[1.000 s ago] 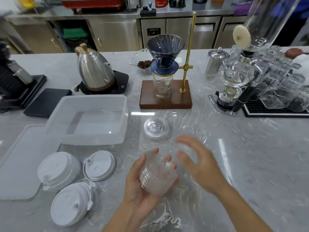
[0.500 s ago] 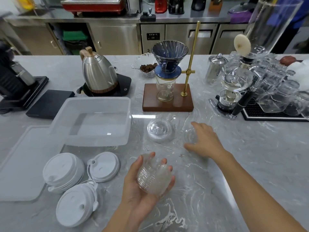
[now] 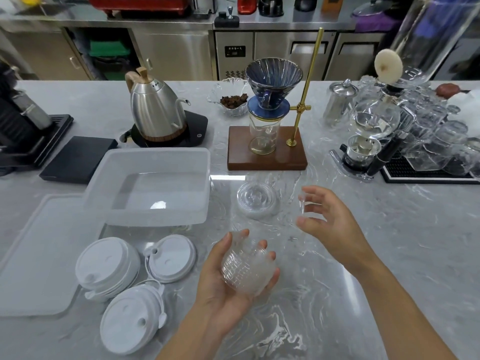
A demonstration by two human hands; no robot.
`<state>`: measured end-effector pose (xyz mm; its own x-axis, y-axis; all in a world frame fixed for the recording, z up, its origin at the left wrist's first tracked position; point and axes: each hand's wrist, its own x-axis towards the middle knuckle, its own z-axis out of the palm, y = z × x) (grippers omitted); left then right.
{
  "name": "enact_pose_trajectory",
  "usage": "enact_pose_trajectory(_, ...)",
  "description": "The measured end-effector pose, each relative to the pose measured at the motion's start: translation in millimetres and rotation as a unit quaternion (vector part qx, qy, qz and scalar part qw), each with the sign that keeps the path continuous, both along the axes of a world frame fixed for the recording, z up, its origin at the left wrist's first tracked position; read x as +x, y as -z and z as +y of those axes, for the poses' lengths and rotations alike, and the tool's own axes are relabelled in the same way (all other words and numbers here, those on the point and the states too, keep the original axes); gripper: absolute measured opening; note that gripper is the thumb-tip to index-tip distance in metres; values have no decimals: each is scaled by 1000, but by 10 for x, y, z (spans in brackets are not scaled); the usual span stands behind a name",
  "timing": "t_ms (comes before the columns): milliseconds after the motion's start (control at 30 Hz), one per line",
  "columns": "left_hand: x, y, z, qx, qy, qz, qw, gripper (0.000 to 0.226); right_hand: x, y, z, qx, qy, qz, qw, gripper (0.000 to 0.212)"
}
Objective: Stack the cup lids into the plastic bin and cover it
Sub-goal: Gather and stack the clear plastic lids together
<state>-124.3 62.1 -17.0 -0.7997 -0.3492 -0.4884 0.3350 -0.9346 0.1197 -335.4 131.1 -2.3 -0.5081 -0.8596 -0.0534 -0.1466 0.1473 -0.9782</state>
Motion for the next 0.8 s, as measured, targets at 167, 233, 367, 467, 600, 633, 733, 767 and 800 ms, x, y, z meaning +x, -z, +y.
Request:
enact_pose_trajectory(167, 73, 24, -41, -16, 9, 2, 1000, 65, 242, -38, 19, -3, -51, -28, 998, 65)
enact_pose_trajectory(233, 95, 31, -53, -25, 13, -1, 1000, 64, 349, -28, 20, 6, -63, -25, 998, 67)
enact_pose_trajectory(367, 139, 65, -92, -65, 28, -17, 997, 65, 569, -31, 4, 23, -101, -15, 995, 60)
enact_pose_trajectory(467, 178, 88, -128, -114, 41, -44, 992, 71, 713, -39, -15, 31, -129, 12, 991, 58)
enact_pose_trajectory(600, 213, 67, -166, -164, 55, -68, 983, 64, 828, -53, -34, 50, -154, 43, 986, 59)
enact_pose_trajectory(633, 233, 63, -178, -166, 56, -70, 982, 66, 847, -53, -40, 56, -160, 50, 984, 59)
enact_pose_trajectory(733, 282, 54, -200, -157, 51, -68, 984, 67, 888, -55, -51, 73, -174, 68, 980, 59)
enact_pose_trajectory(767, 306, 45, -209, -156, 51, -67, 984, 66, 906, -55, -58, 74, -178, 69, 979, 59)
enact_pose_trajectory(800, 326, 36, -214, -155, 53, -68, 984, 65, 922, -55, -62, 73, -182, 69, 978, 59)
